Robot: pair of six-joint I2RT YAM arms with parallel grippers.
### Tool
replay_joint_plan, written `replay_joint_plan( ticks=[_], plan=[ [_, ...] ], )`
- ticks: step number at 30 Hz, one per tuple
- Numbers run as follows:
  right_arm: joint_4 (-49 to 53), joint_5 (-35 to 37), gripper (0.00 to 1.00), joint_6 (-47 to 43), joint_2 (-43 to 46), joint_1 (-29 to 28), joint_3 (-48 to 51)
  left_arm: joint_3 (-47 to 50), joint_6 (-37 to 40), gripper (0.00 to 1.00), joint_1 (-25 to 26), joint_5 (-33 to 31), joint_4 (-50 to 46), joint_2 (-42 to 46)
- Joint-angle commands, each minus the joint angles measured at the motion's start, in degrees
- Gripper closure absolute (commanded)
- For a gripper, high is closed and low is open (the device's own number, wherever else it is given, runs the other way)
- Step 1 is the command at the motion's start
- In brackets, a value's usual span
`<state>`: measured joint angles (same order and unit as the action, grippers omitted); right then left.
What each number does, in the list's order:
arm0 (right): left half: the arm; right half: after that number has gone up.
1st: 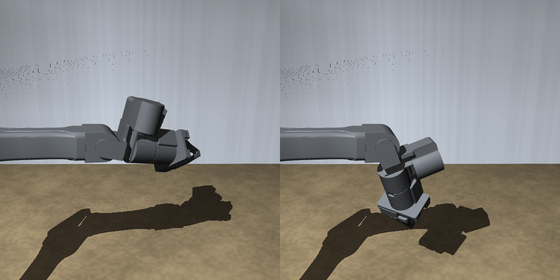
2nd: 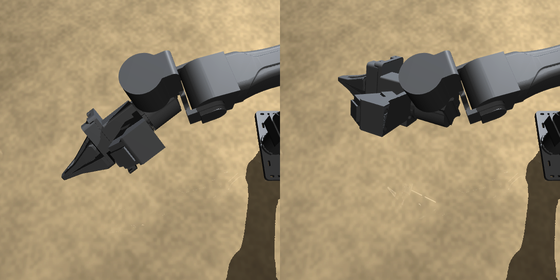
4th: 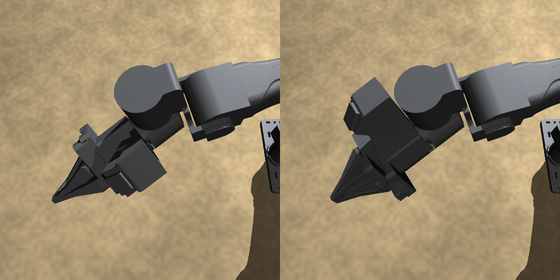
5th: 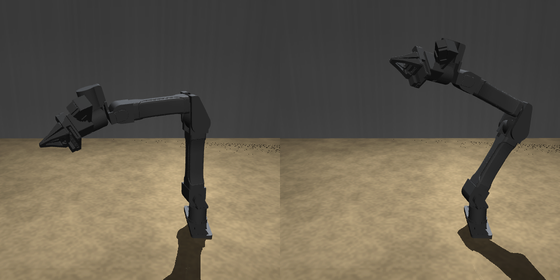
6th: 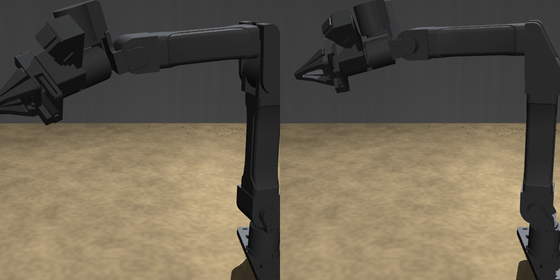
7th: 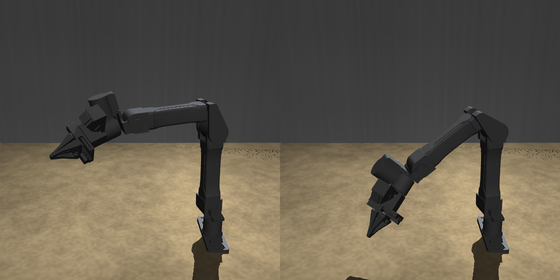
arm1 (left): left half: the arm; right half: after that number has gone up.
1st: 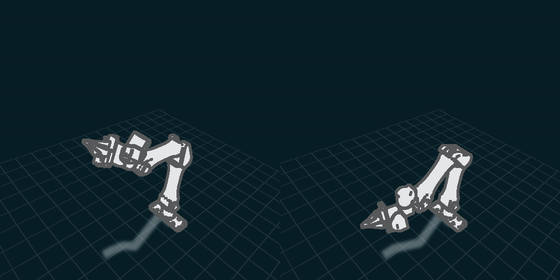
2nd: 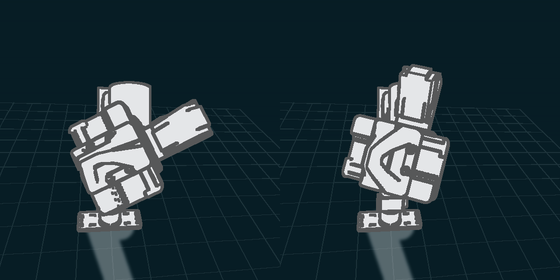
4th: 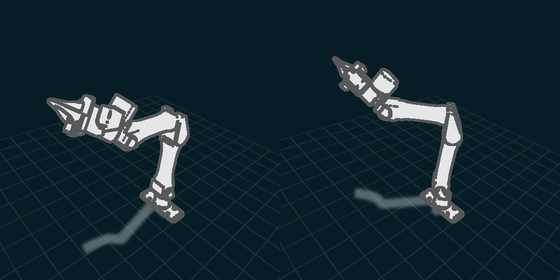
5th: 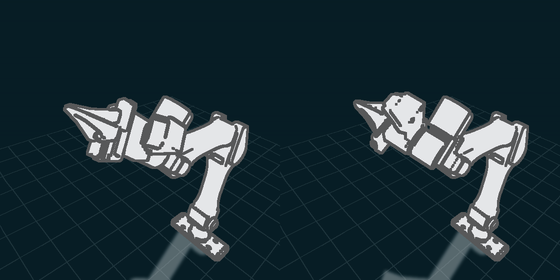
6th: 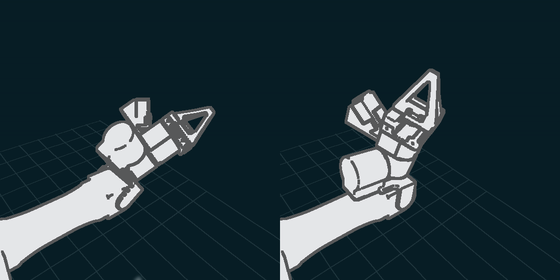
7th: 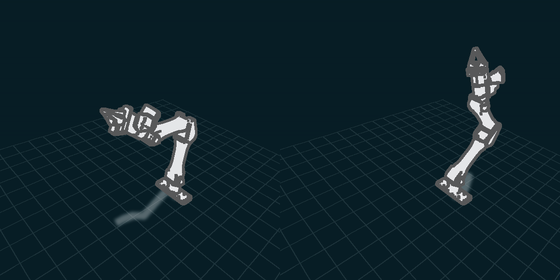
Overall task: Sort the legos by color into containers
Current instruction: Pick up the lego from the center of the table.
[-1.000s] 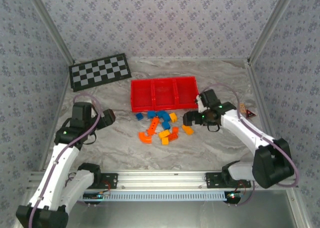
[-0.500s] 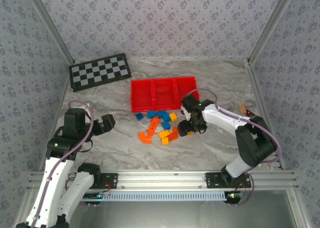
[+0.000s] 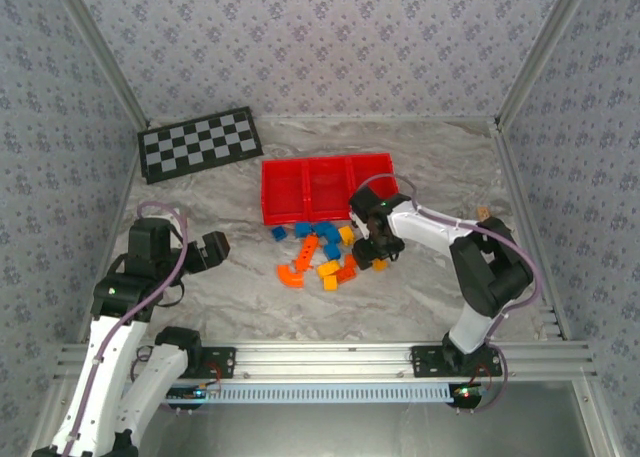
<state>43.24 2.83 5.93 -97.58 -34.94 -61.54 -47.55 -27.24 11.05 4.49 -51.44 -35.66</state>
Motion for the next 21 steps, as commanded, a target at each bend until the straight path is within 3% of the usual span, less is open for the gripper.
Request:
replay_joint_plan(
  ticks=[1,16,21],
  plan=[
    [2.02,1.43,0.34,-1.44,-1.41,-0.28,-1.33,-0.15,1.14,0.00,0.29,-0.18,-0.15,0.42],
    [1.69,2.22,0.46,-1.98,-4.35,-1.21,-2.60,0.24,1.06,0.00,0.31,-0.71,0.15,1.12],
    [0.90,2.58,0.55,-1.65,-4.81,-1.63,-2.44,0.44,1.05,0.00,0.29,-0.61,0.46,2.15]
  ],
)
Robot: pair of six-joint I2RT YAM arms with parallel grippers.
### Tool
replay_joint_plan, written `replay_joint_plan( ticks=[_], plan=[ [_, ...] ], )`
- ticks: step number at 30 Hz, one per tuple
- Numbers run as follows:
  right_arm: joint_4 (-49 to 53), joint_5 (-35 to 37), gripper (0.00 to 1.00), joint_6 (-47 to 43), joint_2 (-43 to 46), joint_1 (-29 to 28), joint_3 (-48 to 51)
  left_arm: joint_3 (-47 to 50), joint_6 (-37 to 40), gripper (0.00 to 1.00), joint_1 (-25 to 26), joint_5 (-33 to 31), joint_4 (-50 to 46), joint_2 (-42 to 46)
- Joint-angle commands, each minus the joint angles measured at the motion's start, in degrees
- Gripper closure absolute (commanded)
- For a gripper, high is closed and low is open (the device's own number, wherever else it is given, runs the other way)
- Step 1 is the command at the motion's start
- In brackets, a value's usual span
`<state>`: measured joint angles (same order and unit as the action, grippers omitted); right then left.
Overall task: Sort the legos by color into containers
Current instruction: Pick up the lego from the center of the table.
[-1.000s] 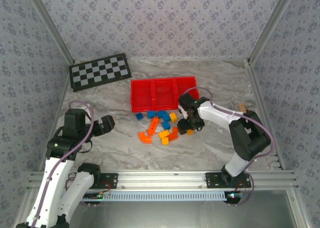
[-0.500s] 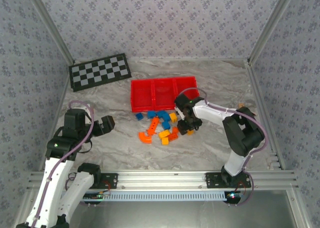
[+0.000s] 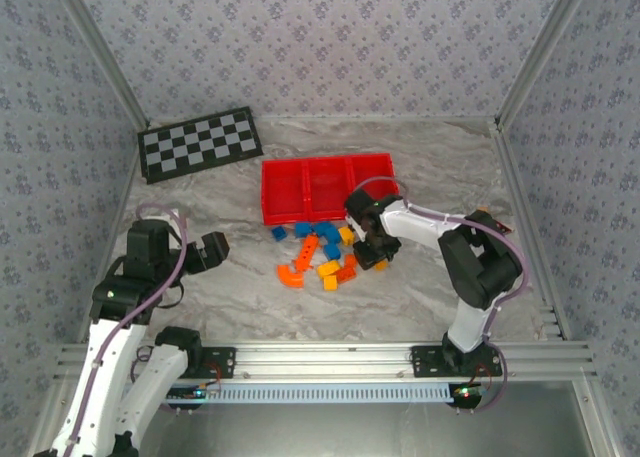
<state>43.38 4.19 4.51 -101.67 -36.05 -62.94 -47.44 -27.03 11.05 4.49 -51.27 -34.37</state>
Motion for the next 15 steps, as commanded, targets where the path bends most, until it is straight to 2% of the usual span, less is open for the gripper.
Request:
replay_joint_plan(
  ticks=[1,3,6,11,15],
  plan=[
    [0.79,1.35,0.57,-0.21,-0.73,-0.75,-1.11,0.33,0.83,0.00,0.29,-0.62,0.29,1.03],
    [0.92,1.69,0.60,-0.04,-0.34,-0.89,-1.18,0.39,0.79,0.00,0.29,-0.54,0.29,1.39],
    [1.04,1.36,0.70,0.09,0.81,-1.11,-1.16,0.57,0.66,0.00,0.29,0.03,0.83,2.69],
    [0.24,1.38,0.74,1.96,5.27,-0.74,-1.16,1.26,0.48,0.00,0.29,0.34,1.79,6.24],
    [-0.12,1.51,0.75,2.78,7.59,1.23,-4.85,1.56,0.48,0.00,0.29,1.00,2.30,7.68]
  ],
)
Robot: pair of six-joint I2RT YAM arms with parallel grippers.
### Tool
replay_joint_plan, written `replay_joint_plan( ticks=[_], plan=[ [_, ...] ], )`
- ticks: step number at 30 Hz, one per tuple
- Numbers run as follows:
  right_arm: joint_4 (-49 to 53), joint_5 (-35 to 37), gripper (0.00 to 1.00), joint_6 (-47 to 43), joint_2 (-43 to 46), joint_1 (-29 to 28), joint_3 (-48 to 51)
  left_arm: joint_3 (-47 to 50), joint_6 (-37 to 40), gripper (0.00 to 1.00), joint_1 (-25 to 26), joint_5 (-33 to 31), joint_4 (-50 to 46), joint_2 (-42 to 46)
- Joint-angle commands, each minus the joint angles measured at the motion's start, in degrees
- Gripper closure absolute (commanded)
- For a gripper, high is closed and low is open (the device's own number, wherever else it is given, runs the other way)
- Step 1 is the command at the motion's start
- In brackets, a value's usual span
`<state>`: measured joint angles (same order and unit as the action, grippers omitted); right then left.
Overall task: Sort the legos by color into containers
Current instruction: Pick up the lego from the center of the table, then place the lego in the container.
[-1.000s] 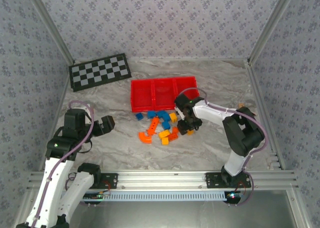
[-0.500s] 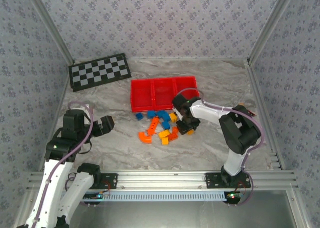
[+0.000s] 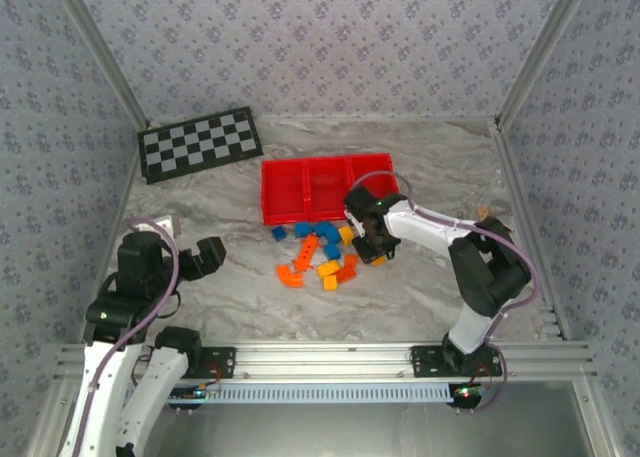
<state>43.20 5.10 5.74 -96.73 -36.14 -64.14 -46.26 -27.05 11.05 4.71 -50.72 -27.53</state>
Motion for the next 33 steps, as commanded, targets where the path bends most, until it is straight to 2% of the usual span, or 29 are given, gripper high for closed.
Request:
replay_joint_plan(
  ticks=[1,5,12,17,23,33],
  plan=[
    [-0.33,0.22,0.75,1.49,2.68,2.23,-5.89,0.46,0.42,0.00,0.29,0.89,1.85,1.03],
    [-1.31,-0.28,0.75,0.52,-0.13,5.50,-12.68,0.71,0.26,0.00,0.29,1.05,2.11,1.16],
    [0.60,-0.92,0.75,-1.84,-10.36,11.34,-26.50,1.09,-0.11,0.00,1.45,1.18,2.25,-0.54],
    [1.32,-2.08,0.75,-3.51,-17.74,13.28,-32.81,1.19,-0.24,0.00,2.36,1.00,2.43,-1.78],
    [0.75,-2.64,0.72,-4.13,-22.02,14.23,-34.86,1.18,-0.20,0.00,3.01,0.66,2.40,-1.59],
    [1.00,-2.06,0.58,-3.89,-23.29,14.51,-36.30,1.27,-0.20,0.00,3.01,0.22,2.47,-1.47]
  ],
)
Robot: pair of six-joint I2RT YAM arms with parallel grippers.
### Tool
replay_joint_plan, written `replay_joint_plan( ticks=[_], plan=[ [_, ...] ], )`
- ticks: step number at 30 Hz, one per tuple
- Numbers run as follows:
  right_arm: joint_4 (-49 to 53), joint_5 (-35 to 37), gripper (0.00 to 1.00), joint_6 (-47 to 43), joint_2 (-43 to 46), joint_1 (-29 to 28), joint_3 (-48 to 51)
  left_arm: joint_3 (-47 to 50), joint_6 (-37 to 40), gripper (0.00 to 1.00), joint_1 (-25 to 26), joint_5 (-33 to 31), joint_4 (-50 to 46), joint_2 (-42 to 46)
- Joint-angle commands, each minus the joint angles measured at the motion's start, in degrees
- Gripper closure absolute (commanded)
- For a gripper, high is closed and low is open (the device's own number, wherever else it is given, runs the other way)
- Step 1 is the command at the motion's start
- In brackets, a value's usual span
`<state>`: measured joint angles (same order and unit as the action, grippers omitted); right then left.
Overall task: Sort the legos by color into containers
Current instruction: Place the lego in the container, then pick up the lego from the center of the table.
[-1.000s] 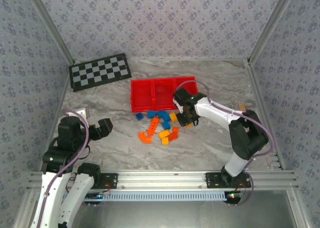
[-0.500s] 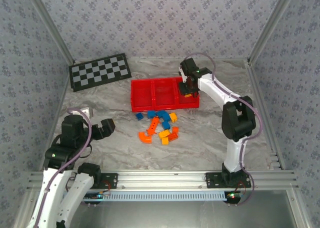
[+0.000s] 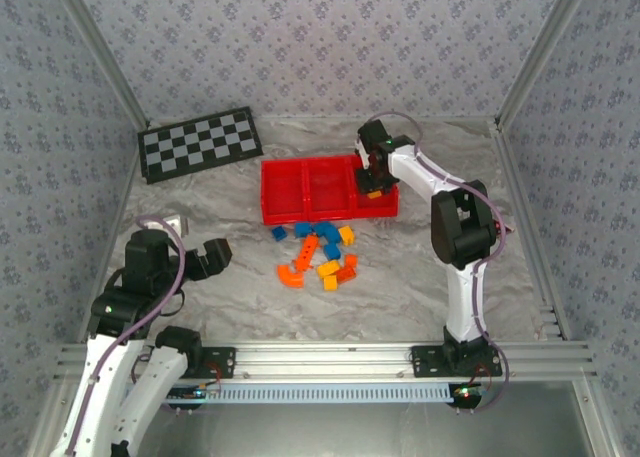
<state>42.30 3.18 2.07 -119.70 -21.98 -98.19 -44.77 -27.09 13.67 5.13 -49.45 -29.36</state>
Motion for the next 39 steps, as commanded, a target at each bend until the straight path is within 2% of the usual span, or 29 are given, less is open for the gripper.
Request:
replay_joint_plan(
  ticks=[1,10,15,19,22,26,29,31,32,39],
  plan=[
    [2.06,-0.12,0.57,-0.22,-0.19,0.34,-2.39,-0.18,-0.15,0.00,0.39,-0.20,1.27,0.36],
    [3.93,-0.25,0.54,0.68,1.40,-0.01,-3.33,-0.22,-0.15,0.00,0.40,-0.20,1.21,0.45],
    [3.86,0.56,0.54,2.34,6.61,-0.97,-1.01,-0.18,-0.15,0.00,0.43,-0.29,1.29,0.58],
    [2.53,-1.35,0.53,5.54,13.17,-1.58,4.96,-0.13,-0.15,0.00,0.48,-0.26,1.29,0.45],
    [-0.21,-3.67,0.47,8.85,18.65,-2.11,11.64,-0.05,-0.12,0.00,0.47,-0.18,1.46,0.36],
    [-4.30,-5.59,0.30,14.88,24.92,-2.95,20.40,0.04,0.07,0.00,0.44,0.19,1.64,0.11],
    [-7.30,-7.49,0.28,18.12,28.02,-3.81,25.24,0.12,0.41,0.00,0.47,0.74,2.00,0.08],
    [-7.59,-8.06,0.25,19.16,28.72,-4.74,26.87,0.17,0.50,0.00,0.47,1.03,2.19,0.25],
    [-7.59,-7.93,0.19,19.24,28.61,-5.40,27.29,0.21,0.55,0.00,0.43,1.07,2.24,0.36],
    [-6.50,-4.32,0.16,15.79,23.67,-11.49,26.83,0.35,0.46,0.00,0.48,1.07,2.29,0.62]
  ],
)
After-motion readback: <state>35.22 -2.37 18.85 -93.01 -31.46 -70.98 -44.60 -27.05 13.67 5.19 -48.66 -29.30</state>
